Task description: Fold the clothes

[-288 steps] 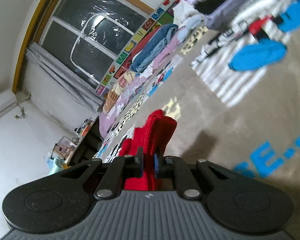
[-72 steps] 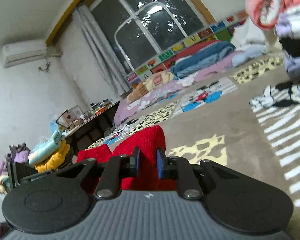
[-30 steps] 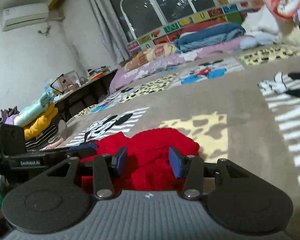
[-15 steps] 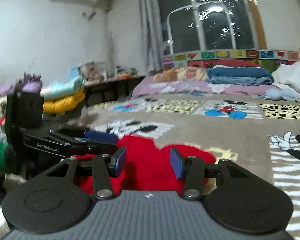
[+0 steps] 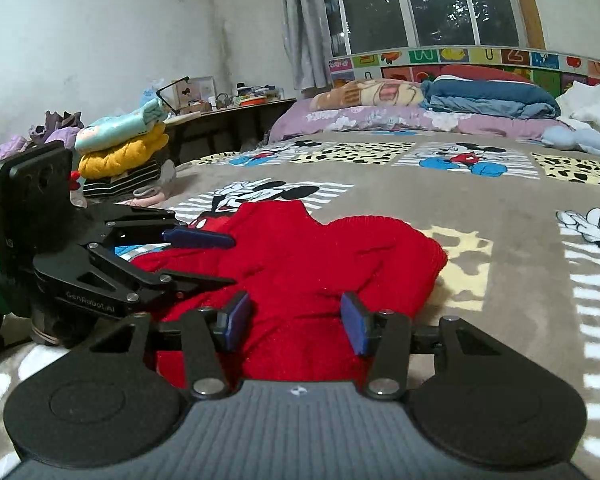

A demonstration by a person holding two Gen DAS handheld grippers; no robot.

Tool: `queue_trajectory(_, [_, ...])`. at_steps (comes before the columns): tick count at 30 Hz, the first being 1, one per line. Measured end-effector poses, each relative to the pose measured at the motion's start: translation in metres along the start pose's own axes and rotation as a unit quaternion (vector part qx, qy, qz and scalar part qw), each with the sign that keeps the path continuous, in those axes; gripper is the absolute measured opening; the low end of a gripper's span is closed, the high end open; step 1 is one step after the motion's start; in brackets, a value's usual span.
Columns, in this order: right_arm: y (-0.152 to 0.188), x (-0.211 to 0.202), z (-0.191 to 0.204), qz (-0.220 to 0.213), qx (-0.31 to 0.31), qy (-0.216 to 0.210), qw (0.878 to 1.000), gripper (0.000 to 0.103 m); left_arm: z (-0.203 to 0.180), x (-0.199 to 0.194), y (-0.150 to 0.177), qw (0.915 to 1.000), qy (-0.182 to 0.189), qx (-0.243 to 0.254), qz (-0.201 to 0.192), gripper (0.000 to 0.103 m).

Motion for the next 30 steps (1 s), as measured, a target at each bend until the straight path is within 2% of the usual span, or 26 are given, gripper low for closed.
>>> queue_trajectory(4, [-0.007, -0.017, 0.012, -0.03, -0.025, 0.009, 0.999, 0.05, -0.008, -0.024, -0.014, 0.9995, -0.023, 0.002, -0.023, 0.059])
queue_trajectory(7, [-0.014, -0.039, 0.025, -0.055, -0.036, 0.019, 0.998, 0.049, -0.018, -0.042, -0.024, 0.9992, -0.017, 0.01, -0.036, 0.059])
queue_trajectory(10, [-0.018, -0.053, 0.041, -0.07, -0.051, 0.019, 0.996, 0.048, -0.026, -0.043, -0.023, 0.9994, -0.01, 0.014, -0.029, 0.059])
queue_trajectory(14, [-0.006, -0.044, 0.042, -0.039, -0.049, 0.031, 0.998, 0.047, -0.025, -0.032, -0.005, 0.9999, -0.005, 0.009, 0.009, 0.06])
queue_trajectory(18, [0.008, -0.029, 0.039, 0.003, -0.048, 0.026, 0.998, 0.05, -0.025, -0.026, 0.004, 0.9996, -0.013, 0.011, 0.022, 0.063])
queue_trajectory(22, [0.01, -0.021, 0.032, 0.011, -0.028, 0.019, 0.999, 0.051, -0.022, -0.023, 0.006, 0.9996, -0.015, 0.0, 0.025, 0.065])
queue_trajectory(30, [0.006, -0.018, 0.031, 0.012, -0.026, 0.021, 0.999, 0.049, -0.022, -0.03, -0.014, 0.9995, -0.031, 0.011, 0.0, 0.065])
Point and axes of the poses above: each gripper's, at about its wrist camera, not at the fingertips, and x roughly the way its jaws point, z to its left, y to its underside, the point moved 2 cm from there along x, roughly the way its jaws point, and after that the axes turned 13 degrees about -z, right-handed, at the moved point
